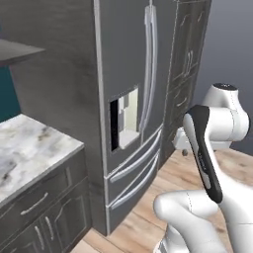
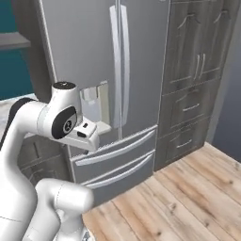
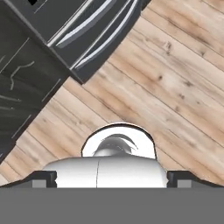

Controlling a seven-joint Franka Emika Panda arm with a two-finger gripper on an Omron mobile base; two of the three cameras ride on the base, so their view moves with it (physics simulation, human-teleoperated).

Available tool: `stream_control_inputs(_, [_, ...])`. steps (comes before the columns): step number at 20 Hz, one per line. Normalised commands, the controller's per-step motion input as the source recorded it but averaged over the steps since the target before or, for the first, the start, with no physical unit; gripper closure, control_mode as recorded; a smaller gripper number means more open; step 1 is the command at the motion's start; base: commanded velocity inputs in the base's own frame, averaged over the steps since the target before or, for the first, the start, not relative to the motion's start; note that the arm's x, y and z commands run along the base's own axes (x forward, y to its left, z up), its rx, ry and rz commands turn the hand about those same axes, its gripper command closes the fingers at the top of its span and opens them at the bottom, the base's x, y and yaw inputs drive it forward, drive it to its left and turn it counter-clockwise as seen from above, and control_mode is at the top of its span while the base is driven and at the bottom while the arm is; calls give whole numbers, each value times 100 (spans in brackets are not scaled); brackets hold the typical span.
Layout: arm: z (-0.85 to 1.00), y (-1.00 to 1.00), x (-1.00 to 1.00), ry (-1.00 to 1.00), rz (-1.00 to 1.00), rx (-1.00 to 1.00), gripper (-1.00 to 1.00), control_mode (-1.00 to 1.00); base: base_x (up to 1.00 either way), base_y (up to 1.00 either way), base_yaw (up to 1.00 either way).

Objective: Place one of the steaks on the plate and the other in the bowl. Then place the bowl in the fridge.

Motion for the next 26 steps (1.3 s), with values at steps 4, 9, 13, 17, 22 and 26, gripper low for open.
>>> stream_control_inputs(4, [0,0,0,0,0,0,-100,100,23,-98,53])
stream_control_inputs(9, [0,0,0,0,0,0,-100,100,10,-97,44])
stream_control_inputs(13, [0,0,0,0,0,0,-100,100,0,-100,37])
stream_control_inputs(17, [0,0,0,0,0,0,-100,100,7,-82,50])
stream_control_inputs(22, [0,0,0,0,0,0,-100,100,14,-63,55])
stream_control_inputs(26, [0,0,0,0,0,0,-100,100,5,-43,41])
